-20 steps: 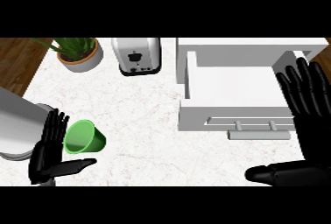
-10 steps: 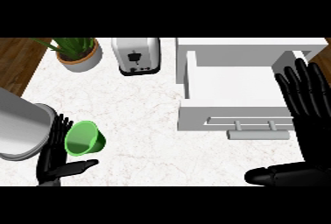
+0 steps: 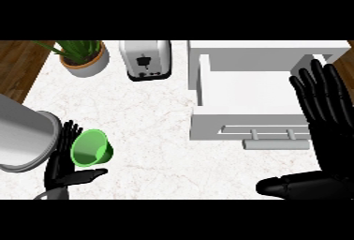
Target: Pick up the cup, place it into the drawer and close the drawer
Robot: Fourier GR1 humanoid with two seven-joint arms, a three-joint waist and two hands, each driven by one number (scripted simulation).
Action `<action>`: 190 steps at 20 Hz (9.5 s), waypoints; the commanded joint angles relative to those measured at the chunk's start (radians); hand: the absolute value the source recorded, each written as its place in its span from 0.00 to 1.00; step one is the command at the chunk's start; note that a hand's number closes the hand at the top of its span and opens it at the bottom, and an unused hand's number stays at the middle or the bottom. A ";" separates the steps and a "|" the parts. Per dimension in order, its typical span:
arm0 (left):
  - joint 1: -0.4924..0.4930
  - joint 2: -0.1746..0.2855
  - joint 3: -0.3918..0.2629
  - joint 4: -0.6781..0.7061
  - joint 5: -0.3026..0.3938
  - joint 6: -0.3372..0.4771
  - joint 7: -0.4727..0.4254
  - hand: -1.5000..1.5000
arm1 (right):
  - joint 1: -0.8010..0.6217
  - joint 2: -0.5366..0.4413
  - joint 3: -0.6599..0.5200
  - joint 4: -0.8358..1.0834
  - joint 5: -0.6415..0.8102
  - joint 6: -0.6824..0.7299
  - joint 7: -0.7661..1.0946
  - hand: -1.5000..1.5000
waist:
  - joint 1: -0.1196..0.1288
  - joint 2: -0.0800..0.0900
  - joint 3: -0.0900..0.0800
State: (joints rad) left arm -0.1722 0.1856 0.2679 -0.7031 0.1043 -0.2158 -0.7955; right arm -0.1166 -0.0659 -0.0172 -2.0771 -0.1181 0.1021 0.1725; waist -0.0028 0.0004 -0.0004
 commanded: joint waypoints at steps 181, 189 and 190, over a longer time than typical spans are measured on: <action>-0.087 0.363 -0.481 -0.744 0.747 0.372 0.438 0.00 | -0.052 -0.211 0.273 0.546 0.828 0.040 -0.387 1.00 | 0.016 0.001 0.001; 0.040 0.373 -0.411 -0.758 0.732 0.234 0.419 0.00 | -0.248 -0.180 0.243 0.856 0.919 0.029 -0.391 0.00 | 0.014 0.002 0.000; 0.059 0.371 -0.394 -0.783 0.728 0.221 0.425 0.00 | -0.227 -0.159 0.241 0.912 0.938 -0.031 -0.433 0.00 | 0.013 0.001 0.001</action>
State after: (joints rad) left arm -0.1657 0.5719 -0.1584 -1.4830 0.8457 0.0653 -0.3606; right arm -0.2928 -0.2466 0.2339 -1.3066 0.7751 0.1114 -0.2160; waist 0.0158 0.0015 0.0002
